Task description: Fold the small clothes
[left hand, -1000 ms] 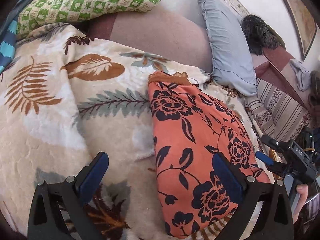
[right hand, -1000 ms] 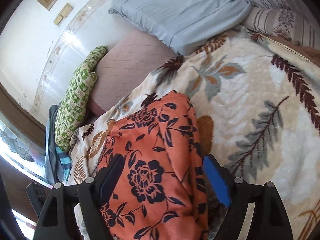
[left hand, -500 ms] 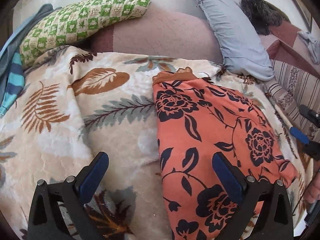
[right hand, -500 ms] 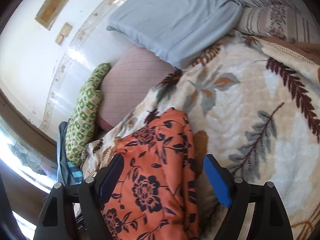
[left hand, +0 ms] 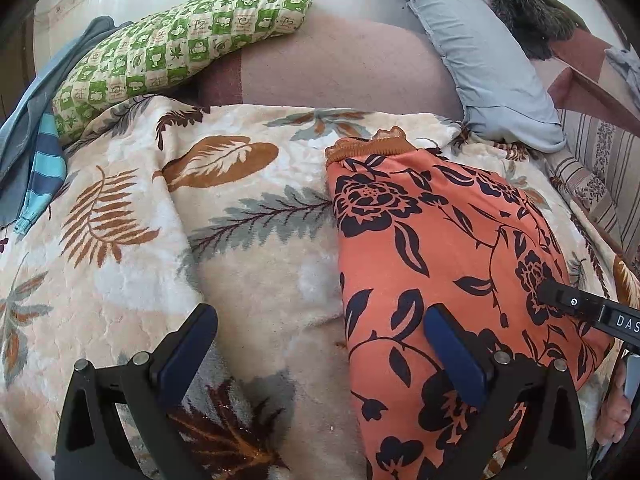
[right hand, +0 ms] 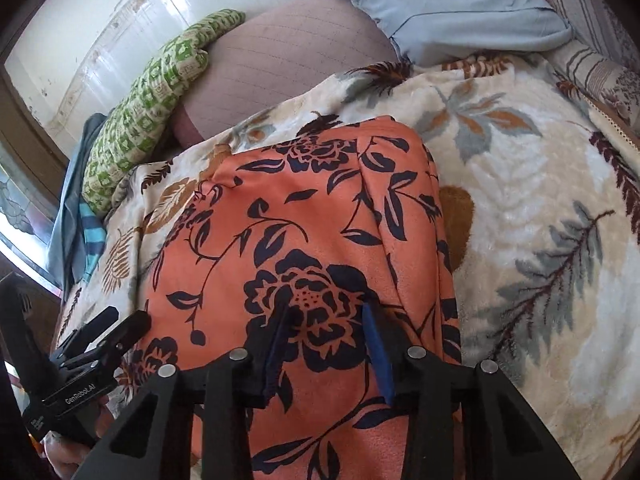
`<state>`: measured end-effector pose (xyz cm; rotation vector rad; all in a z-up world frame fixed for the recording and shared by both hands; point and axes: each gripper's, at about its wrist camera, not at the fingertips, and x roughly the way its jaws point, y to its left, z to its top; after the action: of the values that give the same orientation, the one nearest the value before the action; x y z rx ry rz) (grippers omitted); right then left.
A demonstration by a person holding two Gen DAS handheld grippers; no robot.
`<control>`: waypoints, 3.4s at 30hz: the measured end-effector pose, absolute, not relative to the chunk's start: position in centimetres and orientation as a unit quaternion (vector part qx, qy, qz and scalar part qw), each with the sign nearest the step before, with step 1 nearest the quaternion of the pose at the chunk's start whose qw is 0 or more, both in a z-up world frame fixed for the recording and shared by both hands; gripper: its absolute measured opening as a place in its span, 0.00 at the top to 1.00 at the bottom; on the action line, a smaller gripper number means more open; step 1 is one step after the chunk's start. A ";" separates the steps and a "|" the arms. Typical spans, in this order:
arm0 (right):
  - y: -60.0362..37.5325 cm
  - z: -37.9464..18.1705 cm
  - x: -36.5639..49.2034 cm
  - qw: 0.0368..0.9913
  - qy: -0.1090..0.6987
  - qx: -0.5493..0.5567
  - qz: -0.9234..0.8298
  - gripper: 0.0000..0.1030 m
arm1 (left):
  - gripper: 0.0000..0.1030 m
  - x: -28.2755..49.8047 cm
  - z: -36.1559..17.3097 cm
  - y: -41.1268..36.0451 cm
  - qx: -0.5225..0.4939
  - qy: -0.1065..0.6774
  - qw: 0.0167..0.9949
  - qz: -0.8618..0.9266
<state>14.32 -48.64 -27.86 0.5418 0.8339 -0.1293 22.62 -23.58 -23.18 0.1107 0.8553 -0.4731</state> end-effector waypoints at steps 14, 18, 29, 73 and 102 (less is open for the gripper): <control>-52.2 -25.4 11.6 0.880 0.312 0.352 -0.064 0.51 | 0.00 22.4 -23.2 -23.7 0.062 0.404 0.885 -0.224; -53.2 -25.3 11.2 0.876 0.304 0.363 -0.095 0.50 | 0.00 22.4 -23.4 -23.7 0.061 0.407 0.884 -0.224; -54.6 -26.2 10.8 0.861 0.308 0.390 -0.104 0.50 | 0.00 22.3 -23.6 -23.8 0.064 0.406 0.884 -0.222; -54.7 -27.2 11.1 0.851 0.328 0.394 -0.115 0.40 | 0.00 22.2 -23.1 -24.7 0.077 0.398 0.886 -0.226; -49.3 -26.8 11.3 0.854 0.388 0.348 -0.010 0.39 | 0.00 17.9 -23.7 -27.6 0.160 0.419 0.856 -0.259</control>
<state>11.34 -49.30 -26.83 0.7318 0.8157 -0.0219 17.87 -27.65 -23.67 0.3361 0.8802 -0.5435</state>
